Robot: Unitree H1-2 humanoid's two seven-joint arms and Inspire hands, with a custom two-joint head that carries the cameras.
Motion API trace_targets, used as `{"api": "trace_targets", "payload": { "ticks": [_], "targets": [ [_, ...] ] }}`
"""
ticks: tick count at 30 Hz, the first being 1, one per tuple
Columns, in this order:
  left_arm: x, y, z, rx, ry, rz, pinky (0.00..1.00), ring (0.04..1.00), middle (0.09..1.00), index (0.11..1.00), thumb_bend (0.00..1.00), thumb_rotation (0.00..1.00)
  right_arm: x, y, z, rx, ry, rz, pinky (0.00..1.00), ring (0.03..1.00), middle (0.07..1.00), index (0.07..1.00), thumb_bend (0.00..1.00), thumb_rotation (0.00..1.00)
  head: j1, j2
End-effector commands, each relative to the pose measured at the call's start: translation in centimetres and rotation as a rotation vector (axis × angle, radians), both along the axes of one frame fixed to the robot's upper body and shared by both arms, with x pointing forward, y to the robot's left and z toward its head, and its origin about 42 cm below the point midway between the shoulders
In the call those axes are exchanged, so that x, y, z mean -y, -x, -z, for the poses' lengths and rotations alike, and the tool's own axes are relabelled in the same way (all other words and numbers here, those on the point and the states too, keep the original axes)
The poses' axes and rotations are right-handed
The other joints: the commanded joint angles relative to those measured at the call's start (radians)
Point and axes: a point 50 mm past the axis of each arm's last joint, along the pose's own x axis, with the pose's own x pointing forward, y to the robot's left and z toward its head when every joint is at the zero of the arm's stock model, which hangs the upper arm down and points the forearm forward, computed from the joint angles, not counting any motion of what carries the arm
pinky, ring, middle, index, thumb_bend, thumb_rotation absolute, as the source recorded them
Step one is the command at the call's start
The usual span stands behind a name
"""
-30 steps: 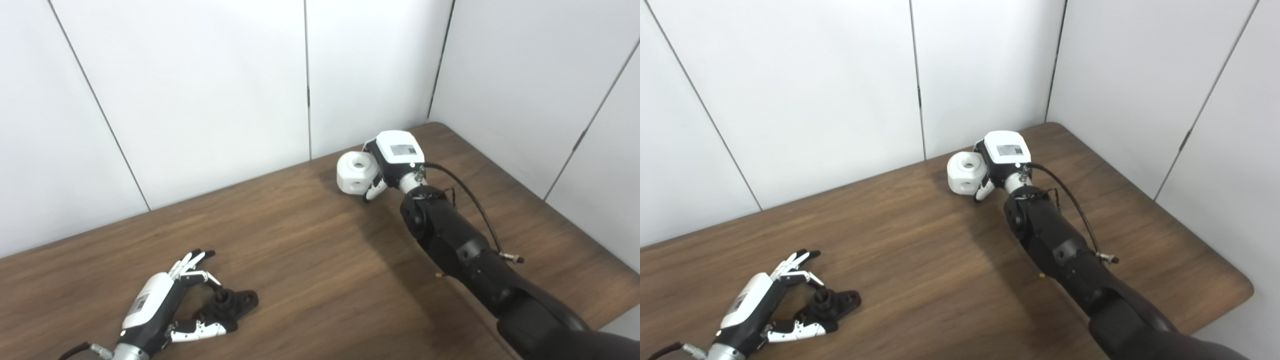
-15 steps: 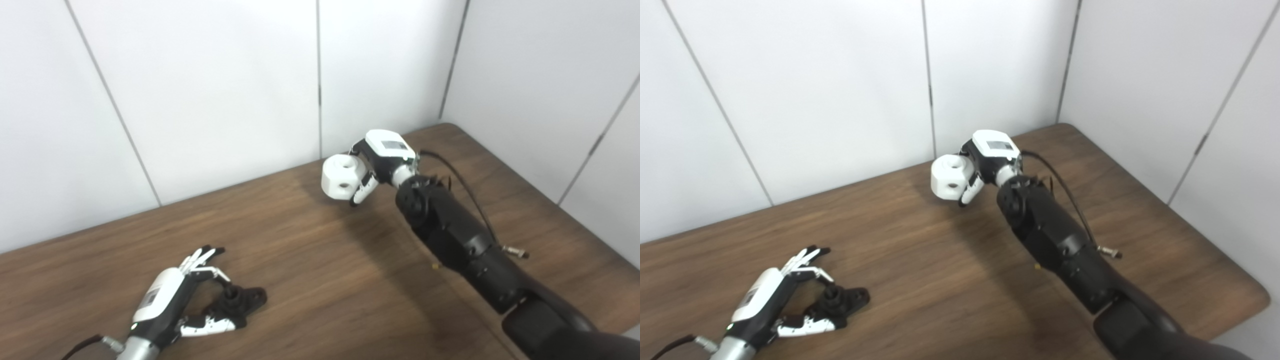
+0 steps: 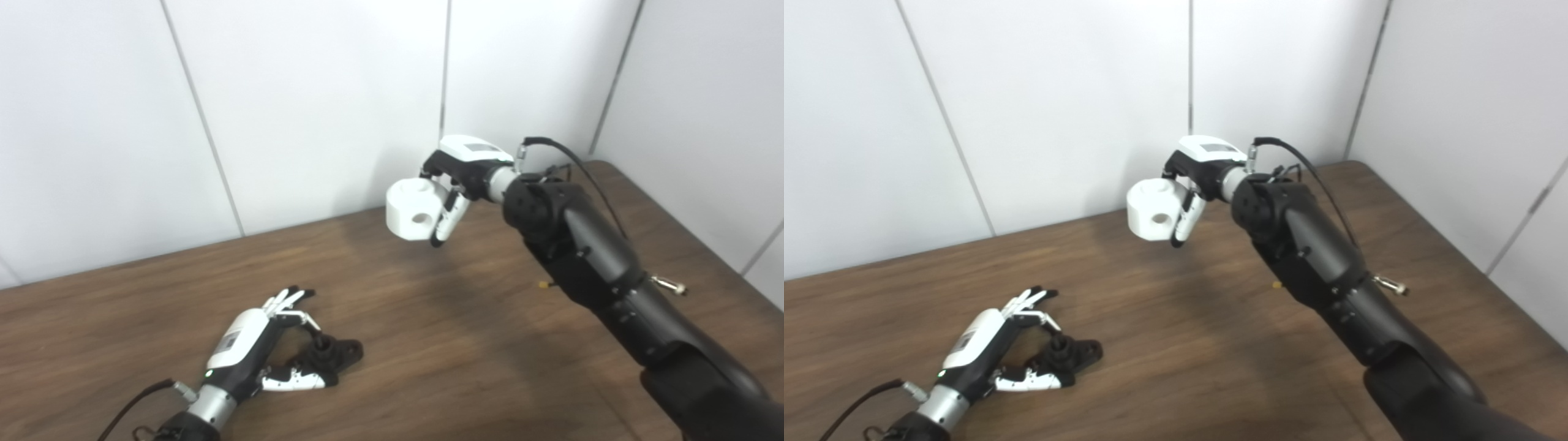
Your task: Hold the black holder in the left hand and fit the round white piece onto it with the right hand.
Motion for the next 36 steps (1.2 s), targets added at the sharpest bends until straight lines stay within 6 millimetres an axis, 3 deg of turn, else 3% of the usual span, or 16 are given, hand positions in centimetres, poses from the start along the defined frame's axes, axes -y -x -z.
{"api": "trace_targets", "payload": {
  "ticks": [1,5,11,23,36],
  "targets": [
    [1.0,2.9,4.9,-0.169,-0.1,-0.018,1.0,1.0,0.936,0.483,0.52,0.06,0.1,0.3,-3.7,0.09,0.014,-0.022,0.69,0.827,0.766,0.482,0.52,0.13,0.036,0.015],
    [1.6,2.7,4.8,-0.181,-0.096,-0.018,1.0,1.0,0.939,0.482,0.52,0.06,-1.0,1.4,-3.7,0.085,0.023,-0.078,0.66,0.814,0.772,0.482,0.52,0.13,0.066,0.029],
    [2.3,2.6,4.8,-0.191,-0.093,-0.017,1.0,1.0,0.939,0.481,0.52,0.06,-2.6,3.0,-3.1,0.095,-0.041,-0.137,0.69,0.852,0.779,0.481,0.52,0.13,0.098,0.042],
    [3.6,2.4,4.6,-0.197,-0.093,-0.009,1.0,1.0,0.935,0.481,0.52,0.06,-4.4,4.5,-0.5,0.167,-0.123,-0.204,0.65,0.827,0.78,0.481,0.52,0.14,0.156,0.053],
    [4.7,2.4,4.4,-0.202,-0.105,-0.002,1.0,1.0,0.937,0.481,0.52,0.06,-5.3,5.7,1.9,0.119,-0.17,-0.23,0.73,0.846,0.791,0.483,0.52,0.13,0.191,0.07]
  ]
}}
